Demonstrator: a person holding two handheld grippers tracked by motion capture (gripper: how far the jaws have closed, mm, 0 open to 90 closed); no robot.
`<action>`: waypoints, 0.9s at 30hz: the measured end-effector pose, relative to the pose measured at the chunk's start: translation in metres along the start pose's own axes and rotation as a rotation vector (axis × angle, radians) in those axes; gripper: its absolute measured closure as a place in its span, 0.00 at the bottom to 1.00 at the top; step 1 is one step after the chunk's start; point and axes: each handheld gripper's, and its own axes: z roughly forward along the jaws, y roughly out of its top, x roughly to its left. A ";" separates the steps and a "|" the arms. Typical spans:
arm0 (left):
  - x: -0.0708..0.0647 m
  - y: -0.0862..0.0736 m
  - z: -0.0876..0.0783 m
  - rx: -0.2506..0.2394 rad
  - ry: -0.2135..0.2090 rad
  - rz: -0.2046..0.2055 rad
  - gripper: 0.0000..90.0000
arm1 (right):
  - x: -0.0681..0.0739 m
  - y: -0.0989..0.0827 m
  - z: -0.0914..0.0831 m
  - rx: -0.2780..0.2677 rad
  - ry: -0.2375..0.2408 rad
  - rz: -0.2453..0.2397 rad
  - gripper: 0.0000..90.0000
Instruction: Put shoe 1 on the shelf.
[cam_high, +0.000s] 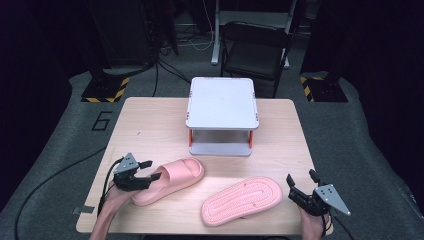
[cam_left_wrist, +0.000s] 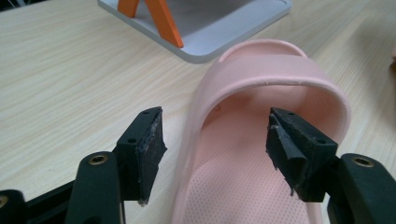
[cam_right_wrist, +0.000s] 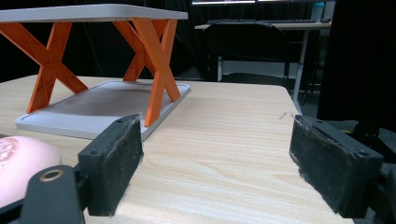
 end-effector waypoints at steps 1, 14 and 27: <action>0.002 0.000 0.004 0.019 -0.025 -0.005 0.43 | -0.001 0.000 0.000 -0.001 -0.002 0.001 0.19; 0.004 0.029 0.036 0.179 -0.056 0.104 0.72 | -0.003 0.001 -0.001 -0.009 -0.001 0.005 0.19; 0.003 0.032 0.040 0.216 -0.020 0.157 0.86 | -0.006 0.002 -0.003 -0.006 -0.003 0.013 0.19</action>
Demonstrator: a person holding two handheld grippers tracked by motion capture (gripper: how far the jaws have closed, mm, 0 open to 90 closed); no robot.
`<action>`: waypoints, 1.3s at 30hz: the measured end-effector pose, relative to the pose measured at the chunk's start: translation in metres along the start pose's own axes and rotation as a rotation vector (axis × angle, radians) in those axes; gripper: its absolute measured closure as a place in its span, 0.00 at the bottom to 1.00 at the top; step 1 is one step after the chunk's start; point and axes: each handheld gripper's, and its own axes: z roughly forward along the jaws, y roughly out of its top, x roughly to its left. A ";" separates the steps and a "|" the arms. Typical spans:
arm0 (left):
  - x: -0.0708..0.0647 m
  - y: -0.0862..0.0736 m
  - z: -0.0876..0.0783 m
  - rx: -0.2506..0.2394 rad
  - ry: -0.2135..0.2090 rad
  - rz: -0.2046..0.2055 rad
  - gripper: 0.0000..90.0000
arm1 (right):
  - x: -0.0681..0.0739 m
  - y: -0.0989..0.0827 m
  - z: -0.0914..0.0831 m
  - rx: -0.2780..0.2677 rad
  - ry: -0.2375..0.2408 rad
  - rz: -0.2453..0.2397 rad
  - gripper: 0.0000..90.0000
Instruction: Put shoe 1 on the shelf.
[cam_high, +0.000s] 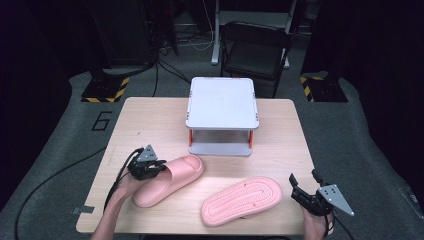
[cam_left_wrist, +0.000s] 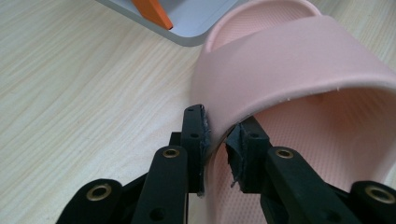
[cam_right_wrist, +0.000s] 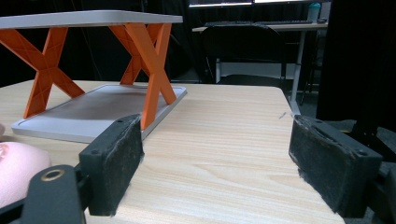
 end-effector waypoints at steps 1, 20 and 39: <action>0.001 -0.001 0.000 -0.009 -0.011 -0.013 0.85 | 0.000 0.000 0.000 0.000 0.001 -0.004 0.19; 0.005 -0.010 0.003 -0.011 0.016 -0.071 0.93 | 0.000 -0.001 0.001 0.002 0.003 -0.010 0.19; -0.014 0.059 0.032 -0.105 0.071 -0.174 0.93 | -0.002 0.000 0.000 0.003 -0.006 0.005 0.19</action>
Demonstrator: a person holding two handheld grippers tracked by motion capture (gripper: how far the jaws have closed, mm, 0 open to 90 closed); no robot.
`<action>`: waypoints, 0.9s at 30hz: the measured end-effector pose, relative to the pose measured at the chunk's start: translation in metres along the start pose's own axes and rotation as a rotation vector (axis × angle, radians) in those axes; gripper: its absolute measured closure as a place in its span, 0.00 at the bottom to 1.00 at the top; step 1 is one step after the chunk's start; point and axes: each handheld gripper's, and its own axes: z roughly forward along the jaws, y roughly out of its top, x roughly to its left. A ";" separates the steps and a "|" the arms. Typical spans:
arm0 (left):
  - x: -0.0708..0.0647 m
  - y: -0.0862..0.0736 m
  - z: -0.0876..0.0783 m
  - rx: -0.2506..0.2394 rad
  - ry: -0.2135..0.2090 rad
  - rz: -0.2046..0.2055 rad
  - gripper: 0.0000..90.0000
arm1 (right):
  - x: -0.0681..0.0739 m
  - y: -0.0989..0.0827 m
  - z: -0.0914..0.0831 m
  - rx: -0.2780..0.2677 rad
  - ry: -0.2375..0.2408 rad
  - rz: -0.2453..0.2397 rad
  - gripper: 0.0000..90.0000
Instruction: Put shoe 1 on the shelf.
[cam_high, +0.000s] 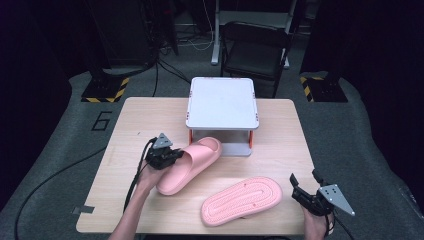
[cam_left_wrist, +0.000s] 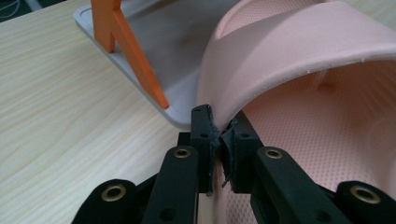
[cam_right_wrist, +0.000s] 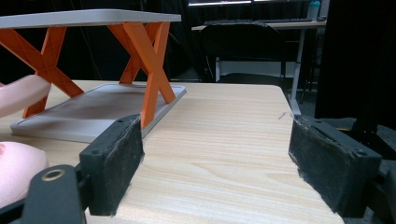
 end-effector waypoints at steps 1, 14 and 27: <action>-0.003 0.004 0.006 -0.009 0.019 -0.019 0.93 | -0.001 0.000 0.000 -0.003 0.000 0.001 0.19; -0.012 0.030 0.054 -0.031 0.148 -0.213 0.91 | -0.001 0.000 0.000 -0.006 0.000 0.002 0.19; 0.001 0.028 0.065 -0.035 0.078 -0.317 0.75 | 0.001 0.000 0.001 0.007 0.011 0.003 0.20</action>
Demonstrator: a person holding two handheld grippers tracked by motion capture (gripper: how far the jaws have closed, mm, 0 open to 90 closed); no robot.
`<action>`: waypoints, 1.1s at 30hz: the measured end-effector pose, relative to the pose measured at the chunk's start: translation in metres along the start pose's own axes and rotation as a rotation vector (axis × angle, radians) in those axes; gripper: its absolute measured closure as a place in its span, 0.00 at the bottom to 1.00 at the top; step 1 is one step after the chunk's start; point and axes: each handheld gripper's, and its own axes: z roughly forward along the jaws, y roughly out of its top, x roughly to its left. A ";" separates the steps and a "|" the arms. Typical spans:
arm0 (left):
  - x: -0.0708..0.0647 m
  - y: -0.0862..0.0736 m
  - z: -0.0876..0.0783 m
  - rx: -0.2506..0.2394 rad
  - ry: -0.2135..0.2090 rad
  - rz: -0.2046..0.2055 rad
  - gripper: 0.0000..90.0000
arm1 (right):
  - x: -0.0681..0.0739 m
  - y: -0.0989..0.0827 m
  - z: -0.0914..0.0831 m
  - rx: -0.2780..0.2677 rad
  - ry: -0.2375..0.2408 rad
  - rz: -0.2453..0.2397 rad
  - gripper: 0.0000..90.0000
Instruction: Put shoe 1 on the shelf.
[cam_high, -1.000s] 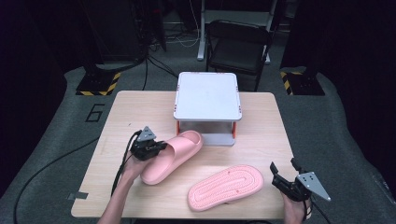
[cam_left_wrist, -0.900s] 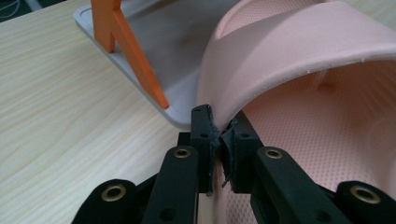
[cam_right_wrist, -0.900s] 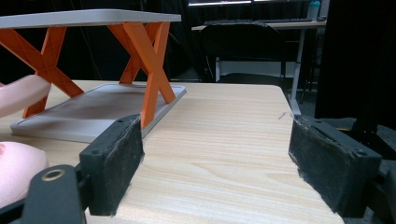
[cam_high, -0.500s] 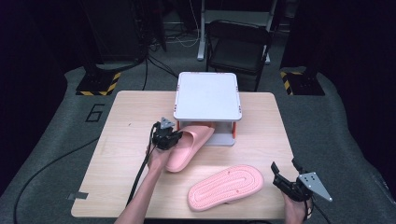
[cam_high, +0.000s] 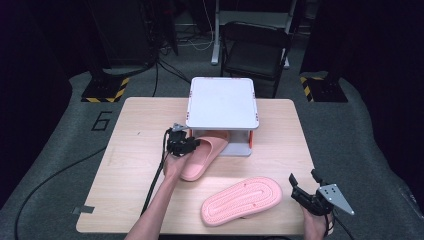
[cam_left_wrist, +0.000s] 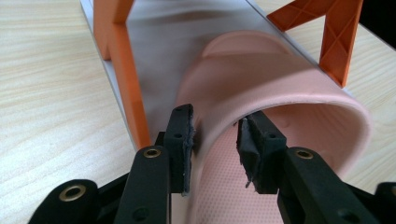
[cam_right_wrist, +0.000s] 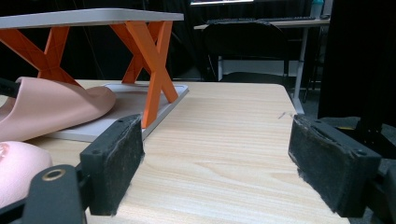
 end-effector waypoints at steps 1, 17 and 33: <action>0.001 0.001 0.000 0.005 0.012 0.013 0.77 | 0.000 0.000 0.001 -0.004 0.000 -0.001 0.20; 0.005 0.006 0.000 -0.169 0.014 -0.200 0.80 | 0.002 -0.001 0.002 0.008 0.012 -0.003 0.20; -0.042 -0.054 -0.030 0.017 0.004 0.198 0.19 | 0.004 0.000 0.001 0.000 0.008 -0.011 0.20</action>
